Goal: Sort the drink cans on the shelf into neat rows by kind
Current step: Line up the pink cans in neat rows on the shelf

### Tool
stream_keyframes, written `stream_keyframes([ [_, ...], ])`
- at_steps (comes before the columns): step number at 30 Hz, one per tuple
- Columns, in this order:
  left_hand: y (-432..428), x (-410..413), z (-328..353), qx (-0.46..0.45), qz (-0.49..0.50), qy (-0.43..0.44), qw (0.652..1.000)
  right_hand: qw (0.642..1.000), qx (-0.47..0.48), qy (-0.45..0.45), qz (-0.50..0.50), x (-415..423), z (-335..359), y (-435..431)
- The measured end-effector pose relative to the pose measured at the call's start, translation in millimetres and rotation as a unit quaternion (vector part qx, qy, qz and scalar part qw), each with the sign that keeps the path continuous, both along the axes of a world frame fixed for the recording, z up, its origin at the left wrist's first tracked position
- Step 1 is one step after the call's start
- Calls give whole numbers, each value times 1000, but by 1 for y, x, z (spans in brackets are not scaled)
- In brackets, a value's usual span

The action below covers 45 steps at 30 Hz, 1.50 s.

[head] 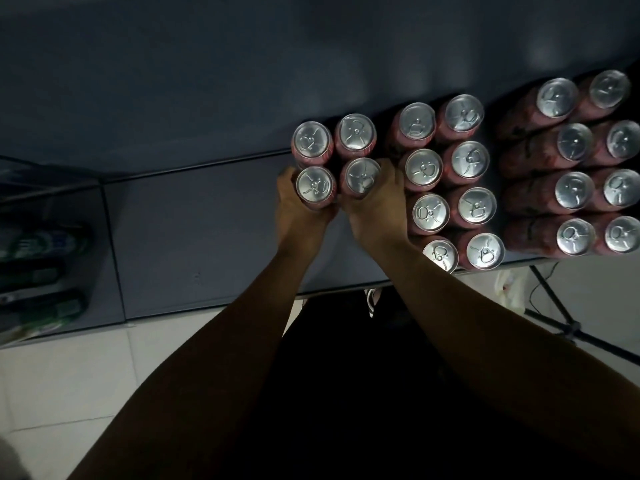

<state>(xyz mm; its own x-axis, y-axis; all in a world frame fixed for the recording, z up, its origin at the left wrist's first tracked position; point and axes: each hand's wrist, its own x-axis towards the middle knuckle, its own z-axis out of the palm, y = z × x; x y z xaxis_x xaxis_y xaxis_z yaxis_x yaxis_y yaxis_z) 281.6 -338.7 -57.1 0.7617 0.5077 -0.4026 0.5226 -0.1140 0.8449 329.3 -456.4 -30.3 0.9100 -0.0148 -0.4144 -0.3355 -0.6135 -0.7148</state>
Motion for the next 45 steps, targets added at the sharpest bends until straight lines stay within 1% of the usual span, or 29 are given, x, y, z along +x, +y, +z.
stream_keyframes([
  [8, 0, -1, -6, 6, 3, -24, 1000, 1000, -10, -1, 25, 0, -6, -2],
  [11, 2, -1, 0, 6, -12, -14, 1000, 999, -13, -13, 51, -3, 5, -3],
  [15, 9, -5, 24, 26, -49, 8, 998, 994, -47, -45, 90, -10, 33, -9],
  [19, 21, -21, 58, 115, -122, 59, 984, 985, -102, -61, 122, -21, 68, -13],
  [23, 31, -37, 97, 258, -207, 49, 942, 962, -197, -80, 171, -31, 106, -16],
  [26, 33, -48, 127, 338, -228, 48, 912, 946, -236, -93, 203, -41, 133, -17],
  [31, 21, -79, 173, 429, -205, 36, 879, 922, -259, -131, 257, -64, 173, -24],
  [34, 4, -104, 194, 468, -181, 41, 864, 915, -249, -149, 280, -84, 191, -33],
  [39, -27, -150, 229, 503, -128, 50, 853, 898, -255, -162, 321, -115, 221, -46],
  [42, -37, -181, 244, 502, -97, 82, 856, 886, -255, -184, 340, -137, 234, -45],
  [45, -35, -213, 255, 511, -63, 107, 851, 871, -253, -194, 374, -160, 242, -33],
])
